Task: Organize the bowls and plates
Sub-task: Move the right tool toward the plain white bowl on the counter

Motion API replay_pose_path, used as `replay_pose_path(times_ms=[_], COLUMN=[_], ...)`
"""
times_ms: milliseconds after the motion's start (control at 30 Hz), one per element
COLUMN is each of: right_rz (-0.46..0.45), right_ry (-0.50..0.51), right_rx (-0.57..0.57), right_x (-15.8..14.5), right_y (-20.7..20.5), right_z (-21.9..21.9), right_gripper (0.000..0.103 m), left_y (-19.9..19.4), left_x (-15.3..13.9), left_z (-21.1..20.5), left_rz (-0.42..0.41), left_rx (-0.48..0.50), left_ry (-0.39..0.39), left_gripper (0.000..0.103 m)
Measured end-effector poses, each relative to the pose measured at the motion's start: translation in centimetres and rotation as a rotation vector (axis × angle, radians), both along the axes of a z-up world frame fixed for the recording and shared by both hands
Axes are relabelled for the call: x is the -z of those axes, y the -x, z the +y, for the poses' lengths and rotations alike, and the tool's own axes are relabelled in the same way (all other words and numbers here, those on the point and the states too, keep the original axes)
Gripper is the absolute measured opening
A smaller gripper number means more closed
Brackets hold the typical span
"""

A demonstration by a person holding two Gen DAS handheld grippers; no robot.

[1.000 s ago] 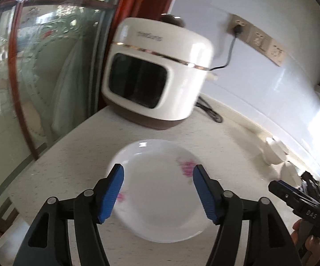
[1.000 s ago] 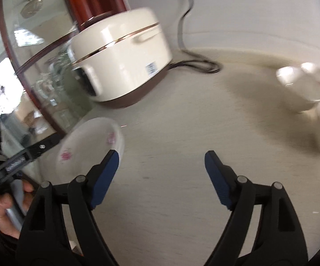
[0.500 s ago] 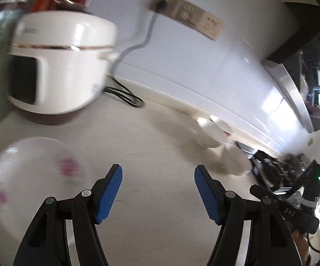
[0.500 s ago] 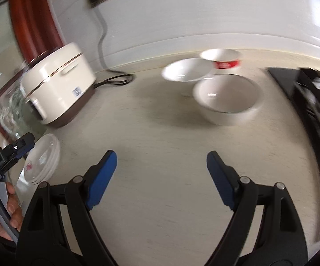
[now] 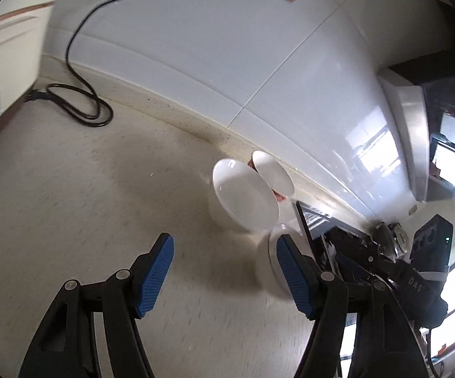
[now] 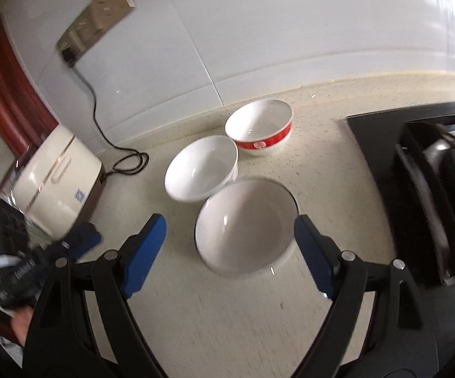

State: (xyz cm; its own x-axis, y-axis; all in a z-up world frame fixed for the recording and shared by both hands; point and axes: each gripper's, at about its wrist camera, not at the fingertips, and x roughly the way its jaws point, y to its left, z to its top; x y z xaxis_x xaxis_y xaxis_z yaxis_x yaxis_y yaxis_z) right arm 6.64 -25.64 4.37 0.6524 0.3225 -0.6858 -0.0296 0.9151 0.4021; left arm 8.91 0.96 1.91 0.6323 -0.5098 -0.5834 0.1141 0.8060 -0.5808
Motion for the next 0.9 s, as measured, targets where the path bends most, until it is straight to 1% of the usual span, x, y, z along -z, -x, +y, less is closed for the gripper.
replay_pose_path(times_ms=[133,200,333,433,500,533,567,600,667,700,800,900], right_rz=[0.016,0.01,0.02,0.057,0.086,0.097,0.108,0.096,0.085,0.085,0.081,0.1], right_ry=[-0.036,-0.067,-0.054,-0.031,-0.01,-0.002,0.002,-0.013,-0.031,-0.026,-0.012,0.029], right_rx=[0.011,0.008,-0.001,0.022,0.024,0.026,0.022,0.002,0.005,0.009,0.019,0.025], right_x=[0.2,0.5,1.3,2.3,3.0,3.2,3.3,3.2,3.3,3.4,3.5,4.3], right_y=[-3.9,-5.0,-7.7,-9.2,-9.6,-9.7,-9.7,-9.5,-9.6,-9.7,-9.7,-10.2], right_z=[-0.2,0.0,1.1,1.3,1.2,1.2,1.3,1.4,1.2,1.1,1.1,1.5], right_gripper=[0.085,0.085,0.085,0.085,0.085,0.085,0.085,0.085,0.085,0.085,0.077,0.069], left_y=[-3.3,-4.7,-7.3,-8.2,-8.4,-8.7,-8.9,-8.9,-9.1,-9.1,-9.1,-9.3], left_x=[0.2,0.5,1.4,2.4,2.9,3.1,3.4,3.7,4.1,4.2,4.3,4.4], left_z=[-0.8,-0.8,-0.7,-1.1,-1.4,-1.6,-1.8,-2.0,-2.6,-2.7,-3.0,-3.2], left_rz=[0.025,0.037,0.052,0.066,0.05,0.059,0.078,0.087,0.095,0.097,0.1,0.103], left_rx=[0.011,0.014,0.02,0.048,0.059,0.057,0.055,0.067,0.073,0.079,0.085,0.079], left_ry=[0.011,0.018,0.046,0.08,0.079,0.07,0.067,0.082,0.07,0.069,0.089,0.073], left_gripper=[0.069,0.068,0.068,0.068,0.068,0.068,0.065,0.063,0.063,0.061,0.055,0.048])
